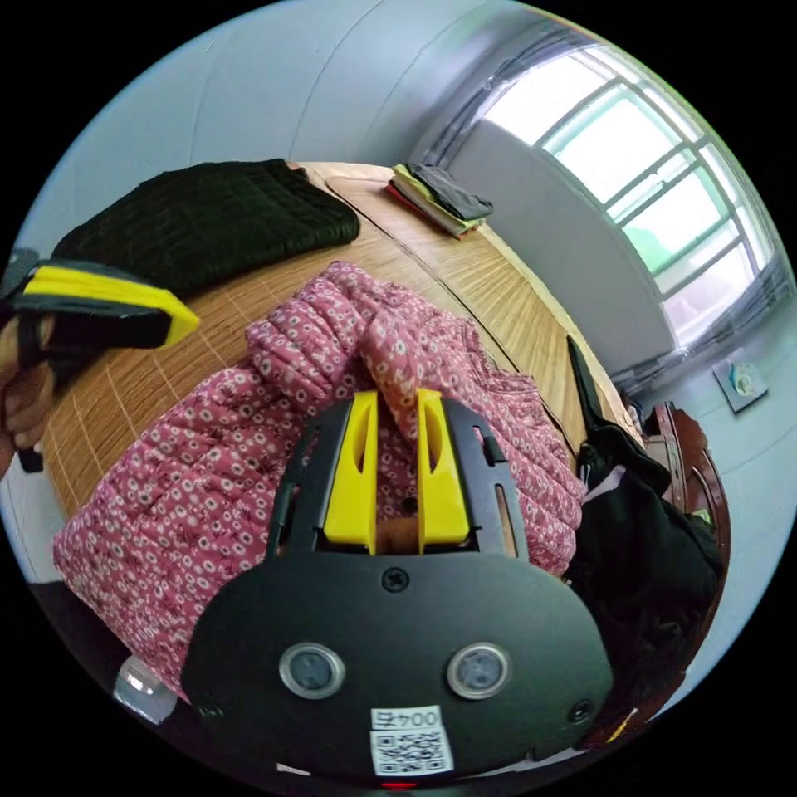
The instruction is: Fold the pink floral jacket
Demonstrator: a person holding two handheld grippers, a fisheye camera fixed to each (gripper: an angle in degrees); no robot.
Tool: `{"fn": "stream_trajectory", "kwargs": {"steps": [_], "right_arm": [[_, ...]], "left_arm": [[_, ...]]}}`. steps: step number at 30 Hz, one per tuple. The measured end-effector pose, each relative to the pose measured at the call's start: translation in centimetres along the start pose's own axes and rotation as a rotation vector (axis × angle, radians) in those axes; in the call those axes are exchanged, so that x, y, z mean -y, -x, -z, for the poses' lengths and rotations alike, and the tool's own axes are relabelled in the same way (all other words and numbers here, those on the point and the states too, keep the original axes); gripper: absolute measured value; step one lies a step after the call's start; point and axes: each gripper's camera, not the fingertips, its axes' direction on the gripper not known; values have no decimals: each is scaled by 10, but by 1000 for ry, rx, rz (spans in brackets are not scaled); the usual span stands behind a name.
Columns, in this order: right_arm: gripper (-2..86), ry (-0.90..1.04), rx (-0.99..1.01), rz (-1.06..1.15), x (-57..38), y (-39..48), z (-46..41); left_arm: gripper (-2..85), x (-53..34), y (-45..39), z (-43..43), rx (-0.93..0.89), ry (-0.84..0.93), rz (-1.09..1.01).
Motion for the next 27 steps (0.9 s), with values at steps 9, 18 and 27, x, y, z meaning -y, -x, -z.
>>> {"fn": "stream_trajectory", "kwargs": {"steps": [9,18,27], "right_arm": [[111,-27,49,-566,-141,-150,32],[12,274,67,-671,-215,-259,-92],[72,222,165,-524,-270,-242,-73]], "left_arm": [[3,68,-104,21,-84,-172,-186],[2,94,-215,-69,-1,-117,-306],[1,128,-207,-146,210,29,-342]]}}
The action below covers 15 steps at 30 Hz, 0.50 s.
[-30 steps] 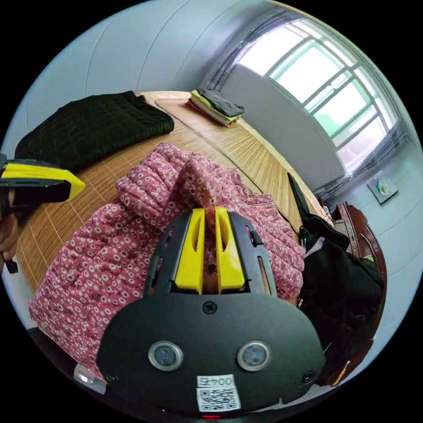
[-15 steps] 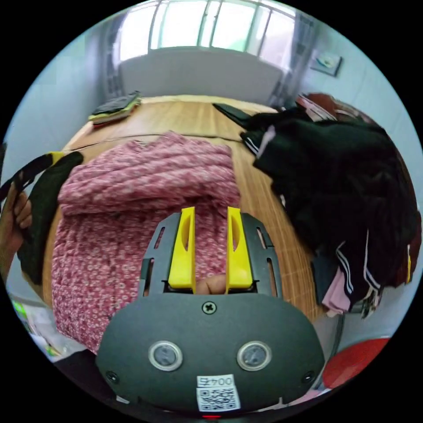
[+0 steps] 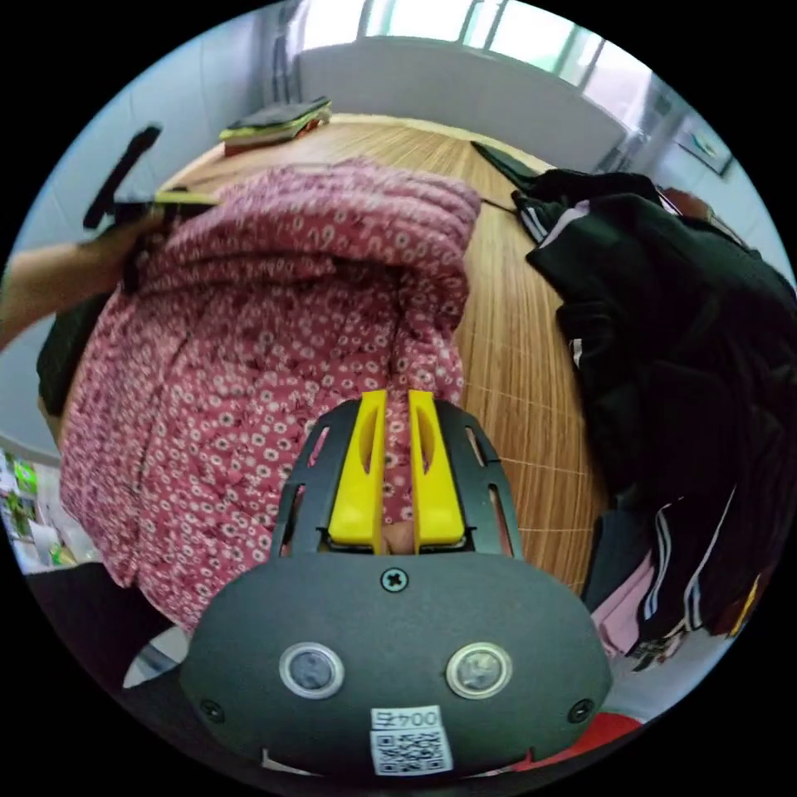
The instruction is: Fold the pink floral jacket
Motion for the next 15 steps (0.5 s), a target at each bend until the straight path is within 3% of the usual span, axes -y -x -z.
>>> {"fn": "stream_trajectory", "kwargs": {"steps": [3,6,11,15], "right_arm": [[103,-71,-30,-118,16,-25,8],[69,68,38,-174,40,-46,-24],[26,89,-47,137,11,-50,-38],[19,72,29,134,12,-71,-26]], "left_arm": [[1,-4,-1,2,-49,-21,46],[2,-8,-22,8,31,-52,-6],[2,-16,-34,-2,72,-62,-40],[3,-23,-44,-10,66,-78,-21]]}}
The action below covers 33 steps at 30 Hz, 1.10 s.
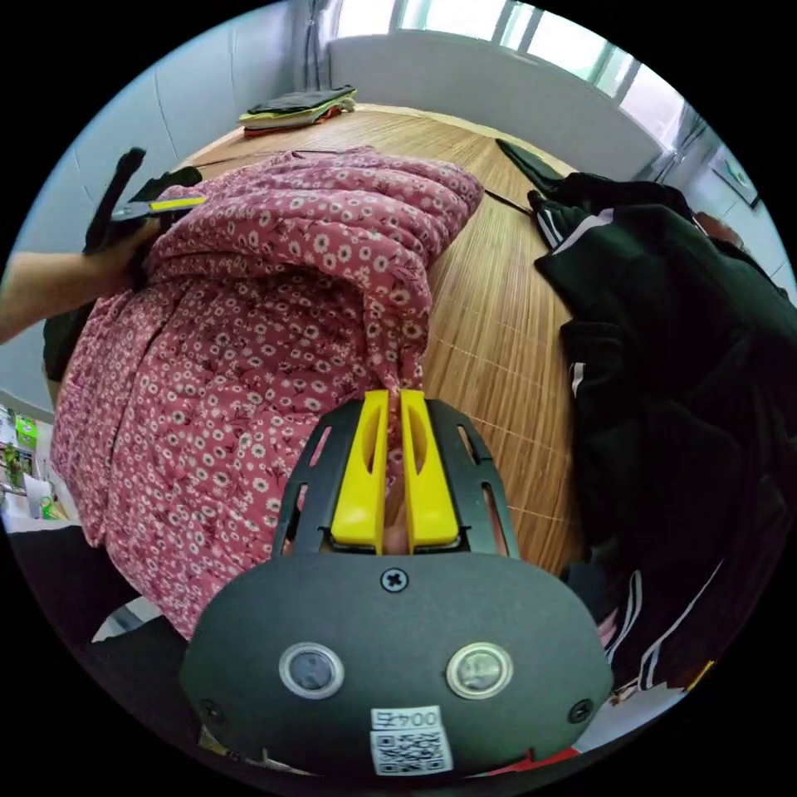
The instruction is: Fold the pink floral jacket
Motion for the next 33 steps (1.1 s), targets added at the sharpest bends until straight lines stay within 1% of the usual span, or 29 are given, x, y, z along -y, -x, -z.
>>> {"fn": "stream_trajectory", "kwargs": {"steps": [1,2,4,5,7,9,11,12,14,17,18,20,23,24,25,26,27,28,29,30,32,33], "right_arm": [[16,-28,38,-43,5,-11,14],[10,-117,80,-124,5,-23,34],[10,-259,99,-236,7,-35,61],[23,-318,116,-250,14,-34,70],[51,-361,125,-210,32,-22,72],[68,-332,111,-114,53,-1,55],[76,-140,38,-21,68,16,0],[74,-78,29,-11,66,15,-18],[68,-128,140,-55,51,-4,-35],[66,-92,174,-107,62,-14,-16],[65,-114,175,-121,61,-15,-8],[62,-219,175,-226,49,-20,25],[71,-264,158,-277,39,-5,53],[74,-272,161,-272,38,1,58],[80,-284,181,-251,37,16,66],[84,-290,214,-207,37,37,71],[89,-284,230,-173,38,50,73],[98,-263,250,-91,42,77,72],[100,-240,261,-11,48,103,71],[102,-236,261,24,51,115,70],[106,-226,286,98,70,148,67],[107,-223,299,108,76,153,66]], "left_arm": [[2,-2,-3,0,0,-8,7],[2,-4,-4,-1,-6,-10,9],[2,-7,-6,-3,-25,-16,13],[2,-7,-7,-3,-28,-14,12],[2,-9,-11,-6,-33,-14,13],[2,-11,-12,-7,-43,-15,16],[2,-13,-13,-9,-53,-16,20],[2,-15,-14,-11,-64,-19,19],[2,-16,-17,-14,-65,-13,18],[2,-18,-21,-19,-61,-8,18],[3,-20,-21,-20,-66,-8,20],[4,-19,-19,-19,-93,-7,31],[6,-19,-4,20,-200,-96,93],[7,-24,4,50,-220,-175,119],[8,-35,13,79,-216,-244,144],[9,-42,18,91,-202,-267,158],[11,-61,28,109,-150,-285,196],[13,-85,40,116,-79,-258,256],[15,-99,46,117,-50,-234,288],[18,-127,59,115,-33,-185,334],[28,-167,72,105,-53,-97,377],[40,-188,76,99,-91,-63,387]]}}
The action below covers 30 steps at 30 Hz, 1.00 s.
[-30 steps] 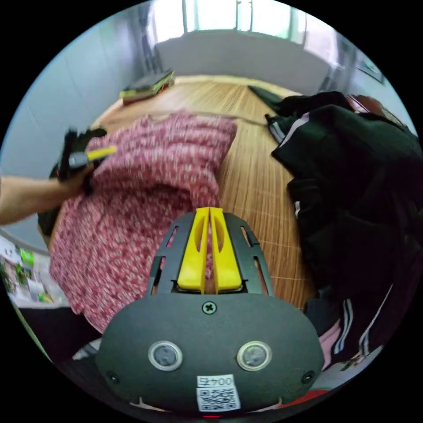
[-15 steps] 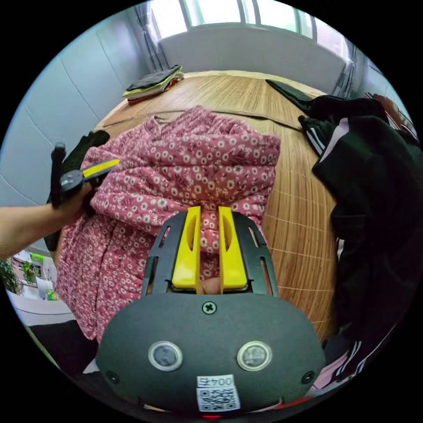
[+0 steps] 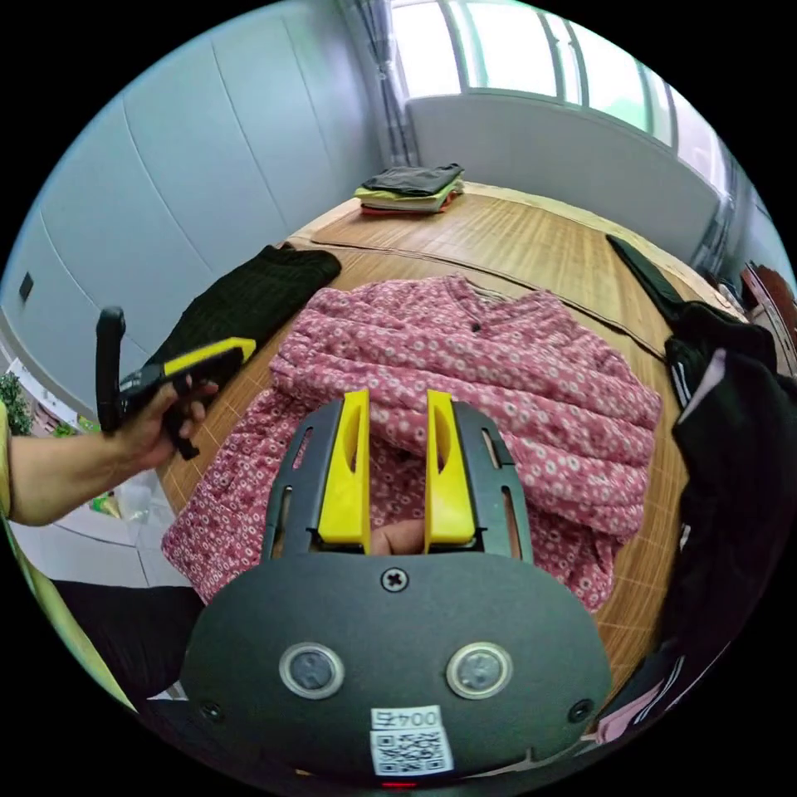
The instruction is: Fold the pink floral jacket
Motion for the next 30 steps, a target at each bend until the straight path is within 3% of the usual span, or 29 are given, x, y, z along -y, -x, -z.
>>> {"fn": "stream_trajectory", "kwargs": {"steps": [6,11,17,20,25,30], "right_arm": [[91,34,23,166,46,46,-26],[113,160,-67,660,42,143,-68],[87,272,-196,954,45,185,-127],[42,191,-300,933,56,181,-121],[50,237,-190,737,59,157,-137],[77,170,-250,697,81,189,-120]], "left_arm": [[112,-34,1,-37,-11,110,-116],[103,-24,3,-69,-83,138,-127],[66,-32,14,-96,-197,175,-60],[41,-26,2,-93,-108,186,-138],[32,-54,-12,-111,11,173,-243],[54,-38,5,-110,-57,151,-184]]}}
